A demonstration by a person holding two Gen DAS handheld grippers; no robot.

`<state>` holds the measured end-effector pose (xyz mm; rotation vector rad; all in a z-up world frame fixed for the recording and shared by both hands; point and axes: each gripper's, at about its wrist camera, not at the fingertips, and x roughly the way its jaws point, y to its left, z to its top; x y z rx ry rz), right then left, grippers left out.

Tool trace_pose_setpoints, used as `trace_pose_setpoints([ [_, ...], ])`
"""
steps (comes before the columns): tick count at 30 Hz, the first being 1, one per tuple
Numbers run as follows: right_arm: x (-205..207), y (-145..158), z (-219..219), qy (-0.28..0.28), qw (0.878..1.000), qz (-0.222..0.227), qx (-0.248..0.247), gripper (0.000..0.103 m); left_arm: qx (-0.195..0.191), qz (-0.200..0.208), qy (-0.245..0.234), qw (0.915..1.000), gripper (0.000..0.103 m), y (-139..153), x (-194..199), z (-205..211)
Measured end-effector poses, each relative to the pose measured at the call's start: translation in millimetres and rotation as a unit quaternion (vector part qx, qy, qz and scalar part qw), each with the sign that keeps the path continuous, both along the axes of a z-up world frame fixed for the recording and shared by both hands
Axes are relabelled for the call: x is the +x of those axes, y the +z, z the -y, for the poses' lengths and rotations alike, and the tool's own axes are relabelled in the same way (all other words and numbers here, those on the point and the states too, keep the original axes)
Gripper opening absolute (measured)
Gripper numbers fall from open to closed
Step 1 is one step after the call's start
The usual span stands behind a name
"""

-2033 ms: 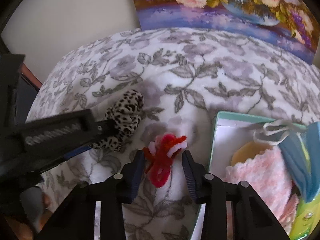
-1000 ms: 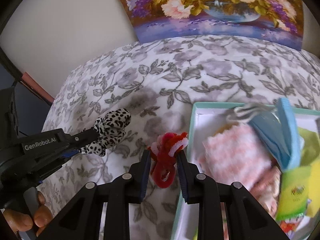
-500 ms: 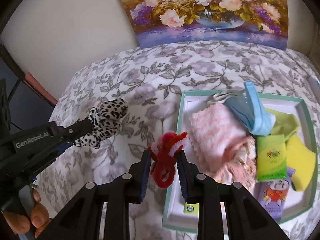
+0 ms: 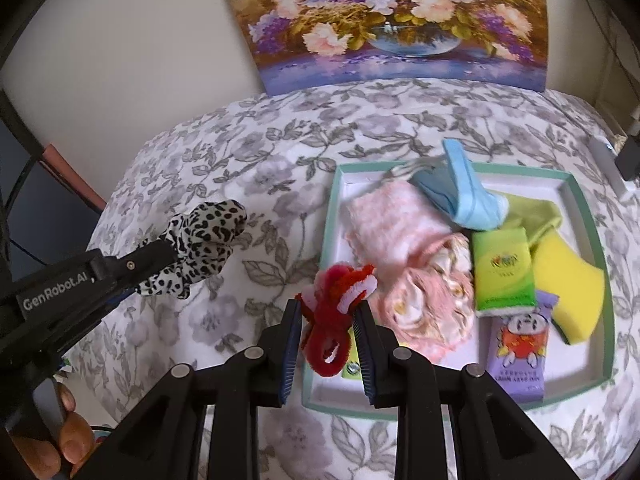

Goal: Organize soft objects
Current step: 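Carry the scrunchie and hair tie into the tray and open both tools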

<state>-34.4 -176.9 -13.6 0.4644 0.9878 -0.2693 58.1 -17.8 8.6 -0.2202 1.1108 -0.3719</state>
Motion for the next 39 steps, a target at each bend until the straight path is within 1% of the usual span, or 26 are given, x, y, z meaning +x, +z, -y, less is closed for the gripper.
trace_pose_setpoints([
  [11, -33, 1, 13, -0.026, 1.000, -0.009, -0.006, 0.028, 0.012, 0.005, -0.017, 0.9998, 0.014, 1, -24, 9],
  [17, -46, 2, 33, -0.048, 0.999, -0.013, -0.001, 0.028, 0.024, 0.005, -0.044, 0.9987, 0.014, 0, -35, 27],
  [22, -58, -1, 54, -0.071, 0.997, -0.025, -0.002, 0.028, 0.039, 0.004, -0.068, 0.9969, 0.014, -3, -44, 45],
  [29, -74, -4, 81, -0.100, 0.994, -0.034, 0.001, 0.029, 0.053, 0.002, -0.105, 0.9930, 0.014, -7, -59, 73],
  [39, -94, -17, 115, -0.139, 0.988, -0.059, 0.002, 0.029, 0.079, 0.012, -0.168, 0.9827, 0.014, -14, -86, 117],
])
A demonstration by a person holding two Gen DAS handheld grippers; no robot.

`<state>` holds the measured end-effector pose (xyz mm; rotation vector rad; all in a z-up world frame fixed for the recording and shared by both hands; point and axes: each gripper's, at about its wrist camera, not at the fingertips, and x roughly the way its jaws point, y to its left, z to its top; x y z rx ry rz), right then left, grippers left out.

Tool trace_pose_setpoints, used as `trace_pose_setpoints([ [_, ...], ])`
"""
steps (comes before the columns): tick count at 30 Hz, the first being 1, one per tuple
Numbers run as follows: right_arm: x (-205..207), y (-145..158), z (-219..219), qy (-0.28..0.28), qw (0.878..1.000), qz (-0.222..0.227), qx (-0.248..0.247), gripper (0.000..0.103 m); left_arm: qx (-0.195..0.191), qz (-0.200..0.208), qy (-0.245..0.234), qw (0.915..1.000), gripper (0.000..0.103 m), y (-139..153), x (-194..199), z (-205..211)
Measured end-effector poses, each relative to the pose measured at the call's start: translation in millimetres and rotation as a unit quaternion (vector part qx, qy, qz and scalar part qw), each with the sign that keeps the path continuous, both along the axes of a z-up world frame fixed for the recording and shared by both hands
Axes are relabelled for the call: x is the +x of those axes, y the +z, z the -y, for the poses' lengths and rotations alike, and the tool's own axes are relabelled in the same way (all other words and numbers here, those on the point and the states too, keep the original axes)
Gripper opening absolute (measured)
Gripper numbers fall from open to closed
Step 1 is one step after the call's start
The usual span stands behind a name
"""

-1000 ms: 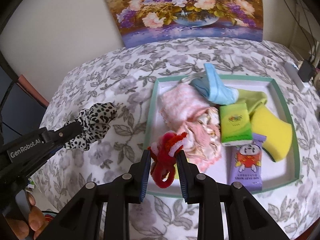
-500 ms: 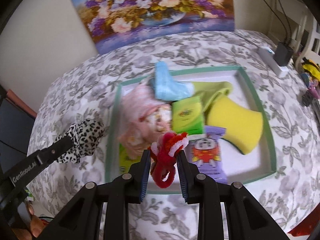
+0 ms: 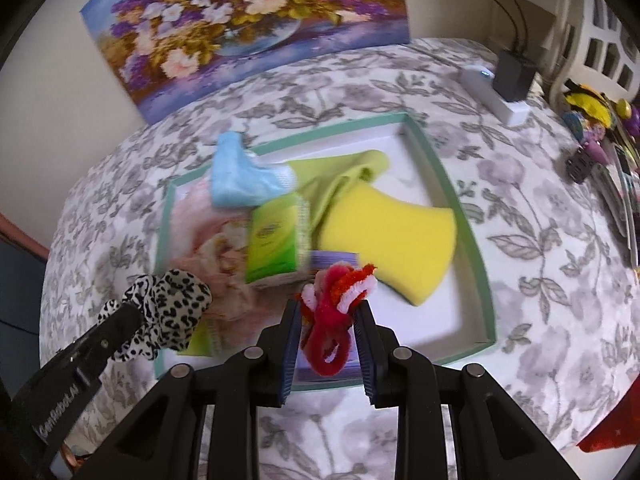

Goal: Organize soft objects
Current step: 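Carry the scrunchie and hair tie into the tray and open both tools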

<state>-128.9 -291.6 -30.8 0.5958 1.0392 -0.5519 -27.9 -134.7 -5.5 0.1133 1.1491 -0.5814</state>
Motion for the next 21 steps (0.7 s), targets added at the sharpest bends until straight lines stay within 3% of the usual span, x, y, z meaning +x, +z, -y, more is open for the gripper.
trace_pose_setpoints([
  [10, -11, -22, 22, -0.022, 0.999, -0.036, 0.009, 0.029, 0.048, 0.001, -0.048, 0.9977, 0.015, -22, -17, 36],
  [21, -8, -30, 23, -0.018, 0.999, -0.046, 0.014, 0.031, 0.080, 0.001, -0.064, 0.9948, 0.017, -36, -17, 48],
])
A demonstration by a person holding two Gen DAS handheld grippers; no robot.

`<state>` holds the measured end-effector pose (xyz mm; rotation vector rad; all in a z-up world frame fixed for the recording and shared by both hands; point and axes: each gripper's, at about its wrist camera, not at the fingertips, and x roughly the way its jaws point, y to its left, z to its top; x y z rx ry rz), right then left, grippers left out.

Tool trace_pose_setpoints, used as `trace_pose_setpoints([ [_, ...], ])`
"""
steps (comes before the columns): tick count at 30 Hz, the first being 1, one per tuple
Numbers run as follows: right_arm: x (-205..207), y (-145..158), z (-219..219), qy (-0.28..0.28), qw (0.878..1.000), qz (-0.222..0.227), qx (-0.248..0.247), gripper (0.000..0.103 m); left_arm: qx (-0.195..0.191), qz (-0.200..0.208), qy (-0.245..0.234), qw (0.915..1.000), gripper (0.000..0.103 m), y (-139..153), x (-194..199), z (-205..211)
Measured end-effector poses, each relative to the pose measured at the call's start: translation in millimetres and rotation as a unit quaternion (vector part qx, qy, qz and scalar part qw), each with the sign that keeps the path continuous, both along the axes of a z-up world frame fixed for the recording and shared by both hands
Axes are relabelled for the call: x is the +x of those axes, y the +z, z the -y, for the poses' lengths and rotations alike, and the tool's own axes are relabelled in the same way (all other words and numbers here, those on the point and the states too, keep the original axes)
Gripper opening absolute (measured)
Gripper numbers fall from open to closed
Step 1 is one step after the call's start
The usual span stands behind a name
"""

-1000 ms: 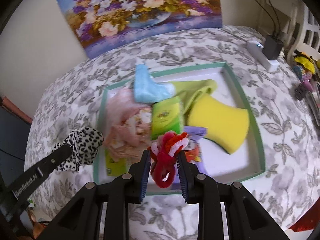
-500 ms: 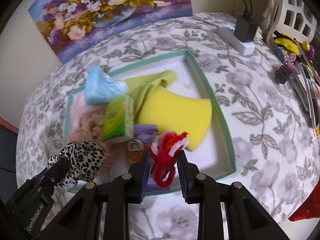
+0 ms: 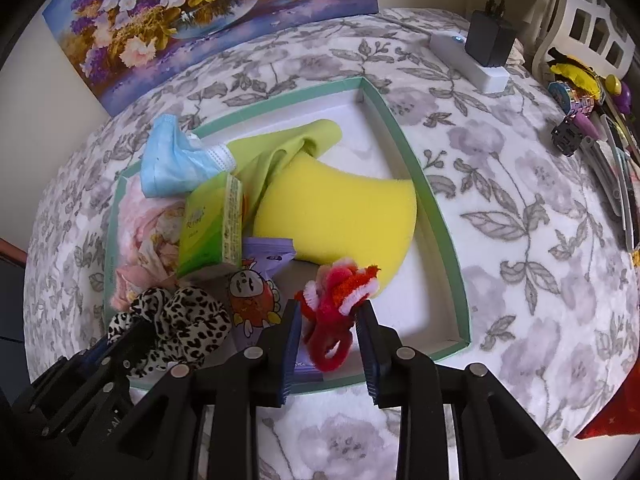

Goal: Organize soft objects
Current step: 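Carry the scrunchie and hair tie into the tray and open both tools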

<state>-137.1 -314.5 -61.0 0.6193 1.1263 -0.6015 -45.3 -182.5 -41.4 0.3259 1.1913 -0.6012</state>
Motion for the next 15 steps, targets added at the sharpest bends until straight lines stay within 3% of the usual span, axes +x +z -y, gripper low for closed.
trace_pose_setpoints([
  [7, 2, 1, 1, -0.001, 1.000, 0.000, -0.001, 0.032, -0.008, -0.009, -0.006, 0.9999, 0.038, 5, -1, 1],
  [12, 2, 6, 0, 0.001, 1.000, 0.001, -0.008, 0.035, -0.028, -0.007, 0.000, 0.9996, 0.044, 16, 1, -6],
  [15, 3, 9, -2, 0.005, 1.000, 0.003, -0.012, 0.043, -0.044, -0.007, 0.007, 0.9990, 0.046, 22, 4, -12],
])
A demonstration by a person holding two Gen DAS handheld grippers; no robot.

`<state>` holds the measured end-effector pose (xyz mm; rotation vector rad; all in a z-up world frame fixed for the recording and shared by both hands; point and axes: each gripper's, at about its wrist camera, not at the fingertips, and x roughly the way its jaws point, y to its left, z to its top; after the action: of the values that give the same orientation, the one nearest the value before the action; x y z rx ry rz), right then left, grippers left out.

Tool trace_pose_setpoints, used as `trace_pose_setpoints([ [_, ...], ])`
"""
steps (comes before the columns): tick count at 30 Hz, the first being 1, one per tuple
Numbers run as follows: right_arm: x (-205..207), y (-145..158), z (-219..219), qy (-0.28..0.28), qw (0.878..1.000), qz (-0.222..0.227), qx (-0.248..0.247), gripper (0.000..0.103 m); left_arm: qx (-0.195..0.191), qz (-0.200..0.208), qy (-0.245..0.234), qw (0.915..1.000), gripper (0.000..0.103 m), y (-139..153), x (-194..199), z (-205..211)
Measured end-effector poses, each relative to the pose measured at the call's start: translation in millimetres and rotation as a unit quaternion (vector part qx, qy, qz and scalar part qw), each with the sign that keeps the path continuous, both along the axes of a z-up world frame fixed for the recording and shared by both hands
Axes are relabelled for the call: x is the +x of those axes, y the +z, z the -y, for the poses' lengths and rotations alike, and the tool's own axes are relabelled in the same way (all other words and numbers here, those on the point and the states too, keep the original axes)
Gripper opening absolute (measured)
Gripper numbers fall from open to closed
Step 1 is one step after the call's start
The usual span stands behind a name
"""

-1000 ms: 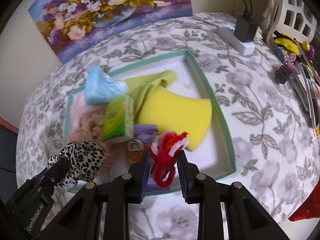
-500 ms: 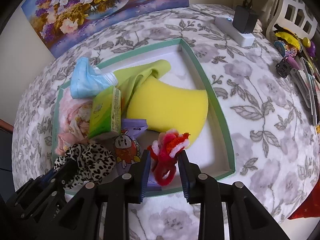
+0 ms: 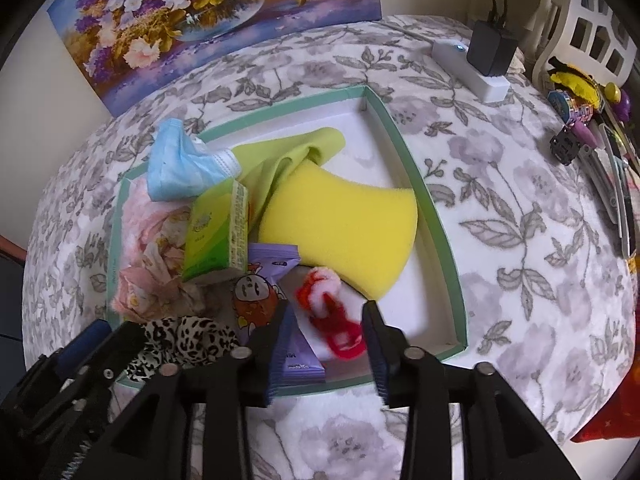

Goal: Organize soft objects
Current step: 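Carry the scrunchie and hair tie into the tray and open both tools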

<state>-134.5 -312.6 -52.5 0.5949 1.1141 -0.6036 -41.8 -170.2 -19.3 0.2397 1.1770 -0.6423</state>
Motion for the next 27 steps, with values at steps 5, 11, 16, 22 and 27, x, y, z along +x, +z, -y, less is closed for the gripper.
trace_pose_setpoints([
  [5, 2, 3, -3, 0.005, 1.000, 0.001, -0.006, 0.053, -0.007, 0.005, 0.030, 0.9995, 0.048, 7, 10, -15],
  [11, 6, 5, -9, 0.019, 1.000, 0.002, -0.013, 0.067, 0.027, 0.012, 0.082, 0.9962, 0.068, 0, 28, -35],
  [16, 11, 5, -17, 0.034, 0.999, 0.000, -0.018, 0.075, 0.047, 0.000, 0.123, 0.9913, 0.073, -12, 45, -56],
  [22, 17, 1, -29, 0.053, 0.998, -0.011, -0.020, 0.088, 0.064, -0.009, 0.151, 0.9864, 0.076, -23, 57, -76],
  [27, 18, 3, -39, 0.057, 0.998, -0.009, -0.030, 0.103, 0.080, -0.015, 0.156, 0.9845, 0.101, -30, 59, -86],
])
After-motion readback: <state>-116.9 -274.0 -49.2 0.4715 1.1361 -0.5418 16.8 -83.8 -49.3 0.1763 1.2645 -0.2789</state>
